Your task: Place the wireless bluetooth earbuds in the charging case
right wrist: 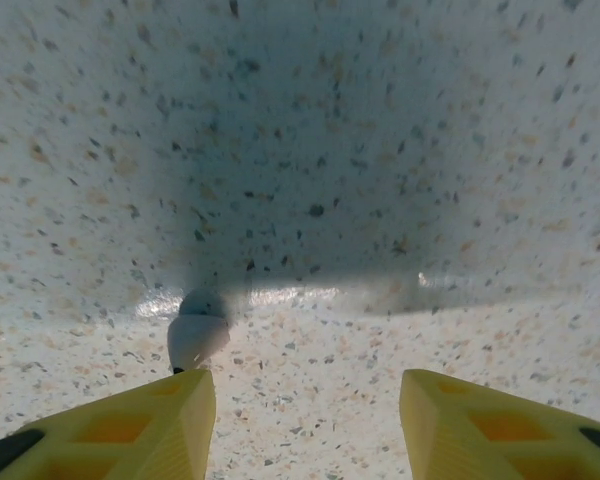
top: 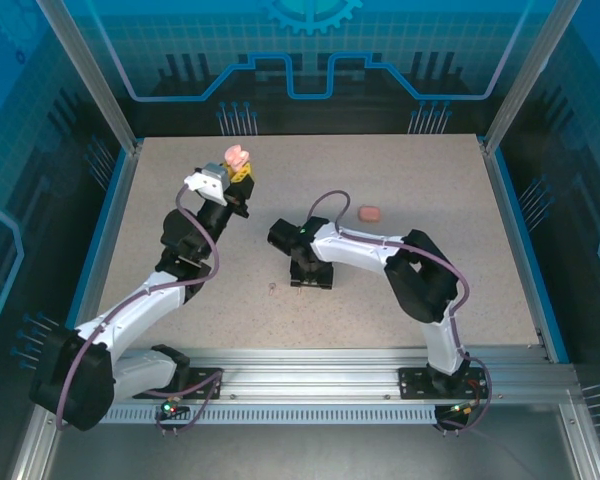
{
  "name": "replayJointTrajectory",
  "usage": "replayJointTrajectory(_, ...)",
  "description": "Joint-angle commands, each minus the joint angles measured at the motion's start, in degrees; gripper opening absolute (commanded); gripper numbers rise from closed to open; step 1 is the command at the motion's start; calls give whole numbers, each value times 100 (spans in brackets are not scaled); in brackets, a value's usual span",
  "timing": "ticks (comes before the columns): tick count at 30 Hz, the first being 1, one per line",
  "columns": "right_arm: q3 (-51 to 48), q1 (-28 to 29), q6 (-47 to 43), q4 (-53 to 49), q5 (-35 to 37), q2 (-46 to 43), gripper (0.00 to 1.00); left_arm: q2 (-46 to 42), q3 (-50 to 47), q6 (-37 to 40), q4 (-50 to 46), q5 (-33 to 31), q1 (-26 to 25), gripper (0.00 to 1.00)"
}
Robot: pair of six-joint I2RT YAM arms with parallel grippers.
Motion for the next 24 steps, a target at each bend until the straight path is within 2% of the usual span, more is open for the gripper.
replayJointTrajectory(1,222,90,576,-378,157,185,52,-144,131,53,36,-144,0,0)
replayJointTrajectory(14,615,195,580,-443,378,141,50,-253,69,19,-87,-66,4,0)
replayJointTrajectory(24,1050,165,625,-481,156,746,46,-276,102,-13,-115,-28,5,0)
